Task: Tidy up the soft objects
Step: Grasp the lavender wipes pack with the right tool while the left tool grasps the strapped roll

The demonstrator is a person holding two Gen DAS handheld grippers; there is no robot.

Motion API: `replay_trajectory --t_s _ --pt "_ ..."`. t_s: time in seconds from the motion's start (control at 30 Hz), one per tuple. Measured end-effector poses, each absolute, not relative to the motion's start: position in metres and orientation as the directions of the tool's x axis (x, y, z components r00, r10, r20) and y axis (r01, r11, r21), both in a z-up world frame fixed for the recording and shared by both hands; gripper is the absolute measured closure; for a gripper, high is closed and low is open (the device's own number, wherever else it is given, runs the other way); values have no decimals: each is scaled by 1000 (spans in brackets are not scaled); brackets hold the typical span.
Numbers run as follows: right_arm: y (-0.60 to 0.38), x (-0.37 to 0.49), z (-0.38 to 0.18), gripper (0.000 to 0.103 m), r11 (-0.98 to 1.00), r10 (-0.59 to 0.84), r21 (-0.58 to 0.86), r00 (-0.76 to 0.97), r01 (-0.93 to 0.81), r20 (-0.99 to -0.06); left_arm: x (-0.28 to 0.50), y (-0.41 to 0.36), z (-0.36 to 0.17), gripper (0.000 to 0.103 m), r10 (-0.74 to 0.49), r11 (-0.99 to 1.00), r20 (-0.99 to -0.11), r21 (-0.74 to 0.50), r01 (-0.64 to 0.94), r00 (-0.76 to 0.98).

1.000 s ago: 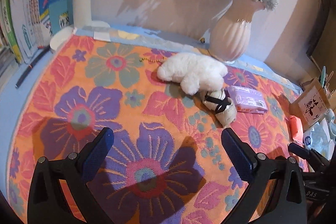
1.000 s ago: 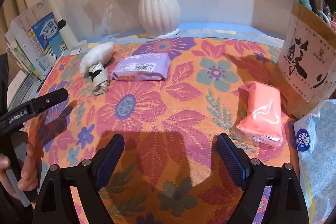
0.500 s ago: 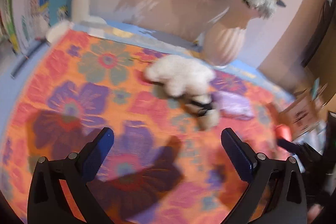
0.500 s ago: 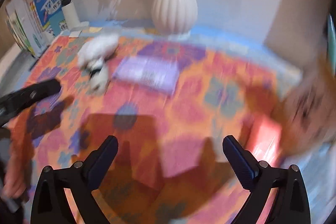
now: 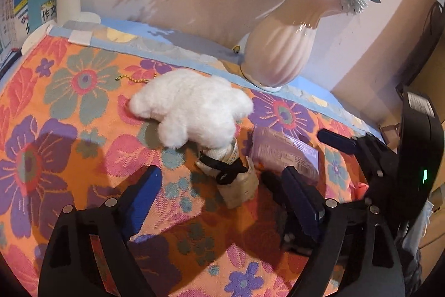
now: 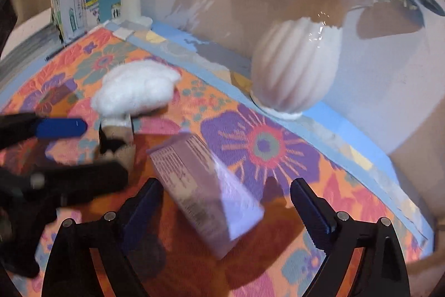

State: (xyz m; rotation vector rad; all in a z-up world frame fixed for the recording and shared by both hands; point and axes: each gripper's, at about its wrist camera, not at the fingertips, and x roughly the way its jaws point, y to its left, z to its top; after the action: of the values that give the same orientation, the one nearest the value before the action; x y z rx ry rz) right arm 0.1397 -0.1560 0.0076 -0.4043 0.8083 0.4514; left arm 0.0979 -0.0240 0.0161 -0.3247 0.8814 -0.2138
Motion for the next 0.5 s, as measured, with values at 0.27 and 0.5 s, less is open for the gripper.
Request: replay_trajectory --t_s 0.27,0.5 --pt "-176 133 5 62 845 356 38 507 -534 -785 103 -30 15 17 -281 944 -736 -326 41 615" --pt "-202 55 6 63 910 270 15 562 -415 -782 113 -44 14 64 -196 975 -768 -220 36 610"
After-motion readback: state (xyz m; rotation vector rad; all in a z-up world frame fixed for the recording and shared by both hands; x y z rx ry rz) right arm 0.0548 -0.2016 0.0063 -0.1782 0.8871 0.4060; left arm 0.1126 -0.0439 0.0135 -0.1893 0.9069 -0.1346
